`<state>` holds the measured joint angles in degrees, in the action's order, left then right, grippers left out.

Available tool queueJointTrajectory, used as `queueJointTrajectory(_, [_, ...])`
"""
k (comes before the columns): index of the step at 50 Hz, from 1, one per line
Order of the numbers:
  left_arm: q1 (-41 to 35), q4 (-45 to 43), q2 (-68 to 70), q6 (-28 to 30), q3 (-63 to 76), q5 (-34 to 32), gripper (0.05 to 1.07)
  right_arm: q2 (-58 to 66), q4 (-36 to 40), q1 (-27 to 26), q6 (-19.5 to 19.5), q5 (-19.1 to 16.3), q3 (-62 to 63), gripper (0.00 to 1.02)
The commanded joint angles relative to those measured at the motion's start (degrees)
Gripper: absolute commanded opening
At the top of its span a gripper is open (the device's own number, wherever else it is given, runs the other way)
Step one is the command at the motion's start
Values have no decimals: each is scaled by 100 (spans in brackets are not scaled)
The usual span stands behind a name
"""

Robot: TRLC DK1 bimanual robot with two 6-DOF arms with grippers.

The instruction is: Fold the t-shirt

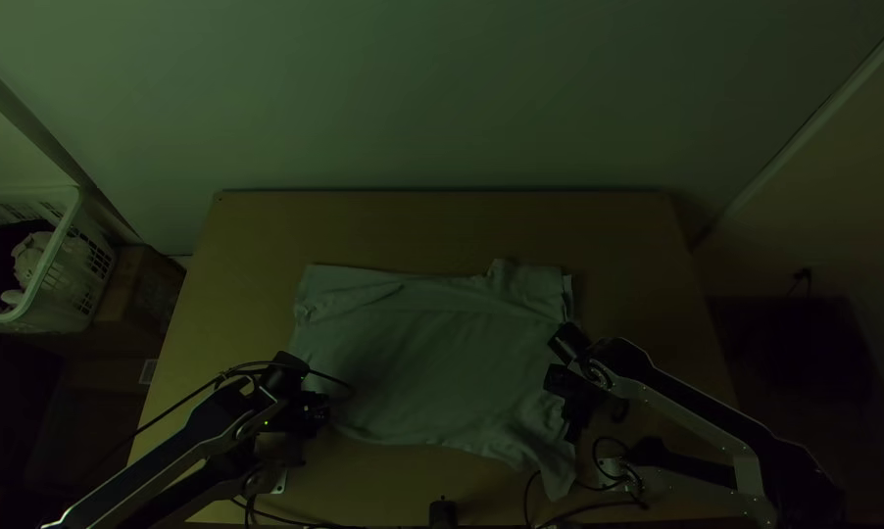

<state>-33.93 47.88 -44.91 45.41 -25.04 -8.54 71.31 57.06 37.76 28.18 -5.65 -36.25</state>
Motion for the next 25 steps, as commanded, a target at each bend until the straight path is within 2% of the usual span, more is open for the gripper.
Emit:
queueJointTrajectory(1, [80, 2, 140, -41, 192, -17, 8, 164, -309, 4, 126, -208, 311, 3])
queueJointTrajectory(12, [273, 73, 491, 73, 157, -34, 8, -187, -230, -67, 249, -235, 338, 2])
queueJointTrajectory(18, [554, 143, 588, 170, 122, -96, 8, -434, -98, -287, 416, -323, 320, 2])
queueJointTrajectory(25, [1108, 222, 562, 346, -115, -430, 8, -636, 157, -735, 715, -604, 180, 2])
